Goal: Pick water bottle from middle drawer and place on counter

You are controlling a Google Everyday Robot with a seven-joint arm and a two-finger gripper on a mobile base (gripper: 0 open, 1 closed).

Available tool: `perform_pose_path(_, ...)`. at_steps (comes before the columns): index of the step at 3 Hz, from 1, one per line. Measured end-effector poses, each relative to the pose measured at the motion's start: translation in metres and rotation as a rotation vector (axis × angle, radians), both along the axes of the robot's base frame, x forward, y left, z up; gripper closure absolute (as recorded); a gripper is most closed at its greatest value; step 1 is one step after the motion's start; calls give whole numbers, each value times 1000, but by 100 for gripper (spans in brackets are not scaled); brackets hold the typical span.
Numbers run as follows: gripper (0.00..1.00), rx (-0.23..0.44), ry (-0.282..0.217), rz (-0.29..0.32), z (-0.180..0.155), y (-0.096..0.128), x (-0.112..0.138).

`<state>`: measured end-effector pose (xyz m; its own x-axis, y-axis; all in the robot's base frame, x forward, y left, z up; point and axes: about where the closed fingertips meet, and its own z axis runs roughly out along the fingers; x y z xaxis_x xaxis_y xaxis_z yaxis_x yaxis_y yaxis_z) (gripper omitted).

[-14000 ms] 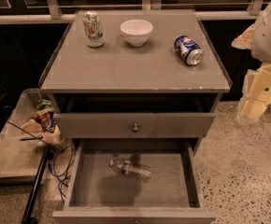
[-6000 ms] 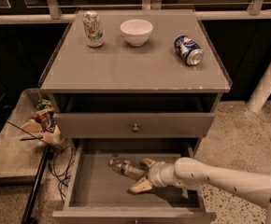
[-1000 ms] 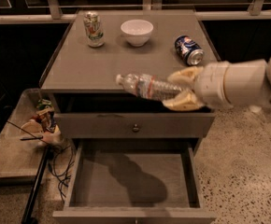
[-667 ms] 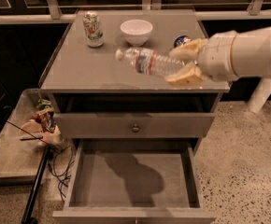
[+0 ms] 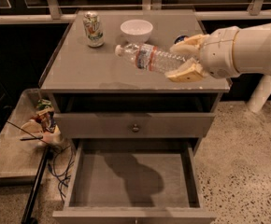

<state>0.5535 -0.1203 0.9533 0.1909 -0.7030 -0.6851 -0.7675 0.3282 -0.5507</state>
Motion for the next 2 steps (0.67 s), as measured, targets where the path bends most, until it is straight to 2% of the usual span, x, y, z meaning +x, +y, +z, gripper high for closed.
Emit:
perform_pose_path(1, 100, -19, -22, -11, 0, 5, -1)
perform_pose_path(2, 100, -17, -45, -30, -8, 9, 24)
